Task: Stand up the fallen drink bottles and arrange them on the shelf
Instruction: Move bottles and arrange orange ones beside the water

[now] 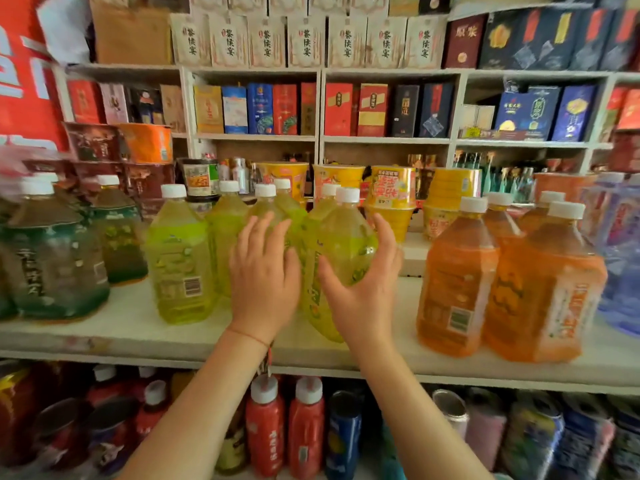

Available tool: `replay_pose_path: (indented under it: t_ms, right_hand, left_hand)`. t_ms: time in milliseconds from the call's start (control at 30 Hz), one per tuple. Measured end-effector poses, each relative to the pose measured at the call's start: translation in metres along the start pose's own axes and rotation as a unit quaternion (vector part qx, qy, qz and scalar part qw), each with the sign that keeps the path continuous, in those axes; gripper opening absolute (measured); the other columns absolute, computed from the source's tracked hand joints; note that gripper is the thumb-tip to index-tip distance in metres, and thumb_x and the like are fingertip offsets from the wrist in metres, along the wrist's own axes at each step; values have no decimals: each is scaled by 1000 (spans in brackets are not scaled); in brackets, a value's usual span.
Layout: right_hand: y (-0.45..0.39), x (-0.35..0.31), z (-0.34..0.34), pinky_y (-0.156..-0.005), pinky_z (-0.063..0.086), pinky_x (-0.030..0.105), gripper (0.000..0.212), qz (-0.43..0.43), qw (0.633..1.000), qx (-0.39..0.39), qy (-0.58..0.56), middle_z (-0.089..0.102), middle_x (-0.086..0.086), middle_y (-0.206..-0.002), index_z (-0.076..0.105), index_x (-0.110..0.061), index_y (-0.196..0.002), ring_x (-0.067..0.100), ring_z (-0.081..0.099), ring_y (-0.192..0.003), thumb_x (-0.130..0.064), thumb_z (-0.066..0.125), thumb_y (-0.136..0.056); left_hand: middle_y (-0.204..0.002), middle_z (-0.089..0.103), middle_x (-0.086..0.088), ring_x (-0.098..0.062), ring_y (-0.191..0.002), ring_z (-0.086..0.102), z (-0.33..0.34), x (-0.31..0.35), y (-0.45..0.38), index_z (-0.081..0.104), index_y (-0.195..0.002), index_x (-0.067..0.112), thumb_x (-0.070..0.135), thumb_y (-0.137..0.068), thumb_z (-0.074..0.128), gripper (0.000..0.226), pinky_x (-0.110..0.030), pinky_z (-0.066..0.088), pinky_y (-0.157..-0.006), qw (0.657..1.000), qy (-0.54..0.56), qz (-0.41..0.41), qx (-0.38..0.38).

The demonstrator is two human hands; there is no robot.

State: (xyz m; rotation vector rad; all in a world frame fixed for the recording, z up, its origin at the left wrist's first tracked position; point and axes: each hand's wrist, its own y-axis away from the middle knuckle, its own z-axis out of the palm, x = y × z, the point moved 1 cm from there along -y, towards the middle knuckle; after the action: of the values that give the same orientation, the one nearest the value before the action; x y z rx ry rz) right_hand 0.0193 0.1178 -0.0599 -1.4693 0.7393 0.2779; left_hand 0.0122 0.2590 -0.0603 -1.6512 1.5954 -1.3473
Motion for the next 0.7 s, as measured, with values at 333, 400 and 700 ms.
replay_pose_path:
  t_ms: [333, 400, 700]
  right_hand:
    - [-4, -25, -32, -90, 36, 11, 45, -50, 995, -24, 87, 41, -1, -121, 49, -11, -136, 10, 45, -110, -37, 55, -99]
    - [-14, -30, -70, -95, 42, 25, 31, -160, 971, 124, 129, 52, 11, -115, 59, 0, -120, 17, 47, -110, -19, 57, -96]
    - [-50, 36, -190, -99, 43, 47, 93, 63, 956, 91, 271, 38, 3, -134, 22, -25, -150, 21, 40, -121, -52, 77, -79]
  left_hand:
    - [-128, 57, -15, -30, -127, 47, -11, 42, -1, 60, -121, 3, 22, -99, 44, 34, -49, 36, -112, 974, 189, 18, 123]
    - [-116, 61, -17, -29, -116, 54, -13, 70, 2, 63, -113, -3, 15, -97, 48, 28, -42, 41, -106, 957, 220, 107, 159]
    - [-136, 42, 15, -4, -126, 46, 48, 177, 20, 33, -144, 32, 41, -85, 75, 73, -18, 44, -102, 910, 387, -41, -145]
